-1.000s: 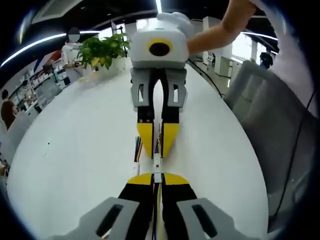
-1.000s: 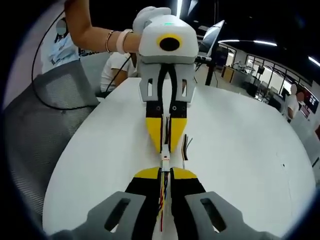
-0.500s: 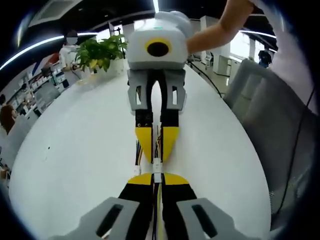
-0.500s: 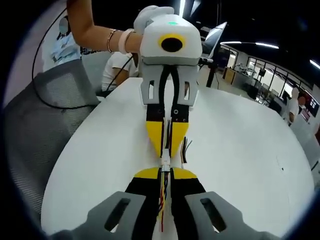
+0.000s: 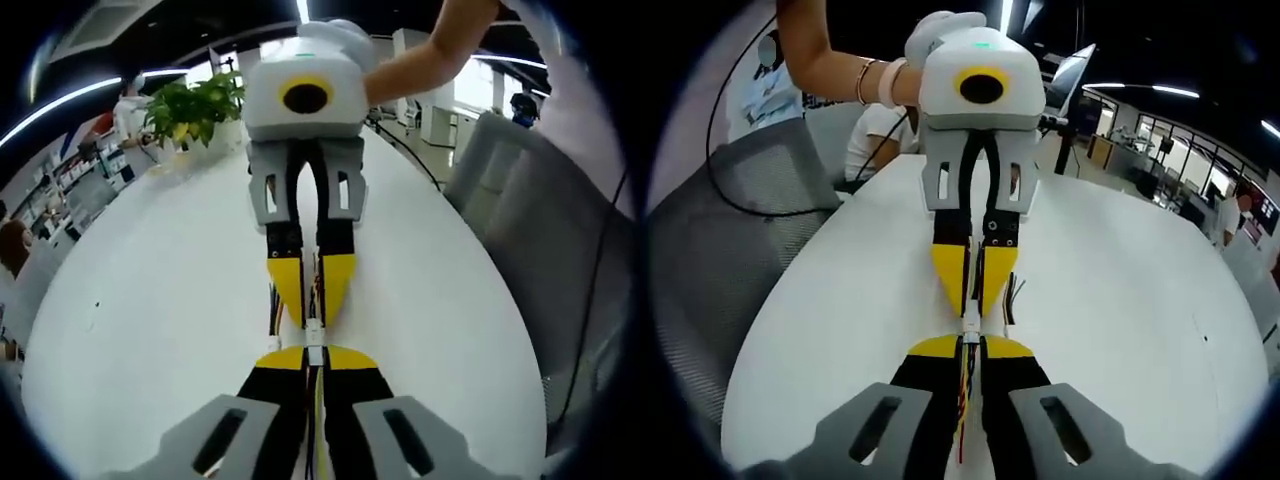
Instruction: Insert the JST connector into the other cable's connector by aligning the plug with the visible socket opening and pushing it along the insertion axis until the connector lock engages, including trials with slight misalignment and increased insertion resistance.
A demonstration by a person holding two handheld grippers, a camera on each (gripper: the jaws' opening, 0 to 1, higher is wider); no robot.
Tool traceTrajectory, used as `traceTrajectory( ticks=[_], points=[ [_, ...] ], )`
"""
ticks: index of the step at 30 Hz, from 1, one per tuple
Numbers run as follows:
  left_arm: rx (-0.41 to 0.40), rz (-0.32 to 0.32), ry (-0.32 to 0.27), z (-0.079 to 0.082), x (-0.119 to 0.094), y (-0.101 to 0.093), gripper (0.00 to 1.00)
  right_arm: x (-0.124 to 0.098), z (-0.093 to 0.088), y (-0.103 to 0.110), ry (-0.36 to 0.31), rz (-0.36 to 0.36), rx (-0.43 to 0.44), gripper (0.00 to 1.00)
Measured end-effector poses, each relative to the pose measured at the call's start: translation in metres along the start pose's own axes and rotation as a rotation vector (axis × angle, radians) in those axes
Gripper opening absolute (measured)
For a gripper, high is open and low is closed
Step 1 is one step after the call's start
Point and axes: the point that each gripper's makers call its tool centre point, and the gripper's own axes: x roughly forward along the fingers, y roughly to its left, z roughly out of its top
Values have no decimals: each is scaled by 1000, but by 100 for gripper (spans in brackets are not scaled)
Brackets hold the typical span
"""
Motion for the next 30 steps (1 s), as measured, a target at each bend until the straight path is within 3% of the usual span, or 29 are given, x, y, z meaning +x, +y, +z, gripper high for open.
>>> traceTrajectory(
  ticks=[10,30],
  points=[
    [6,7,-5,1,0,0,0,-1,0,0,-3,-1,1,2],
    [11,15,25,-12,11,8,0,9,-9,-5,19,-10,-2,3]
  ],
)
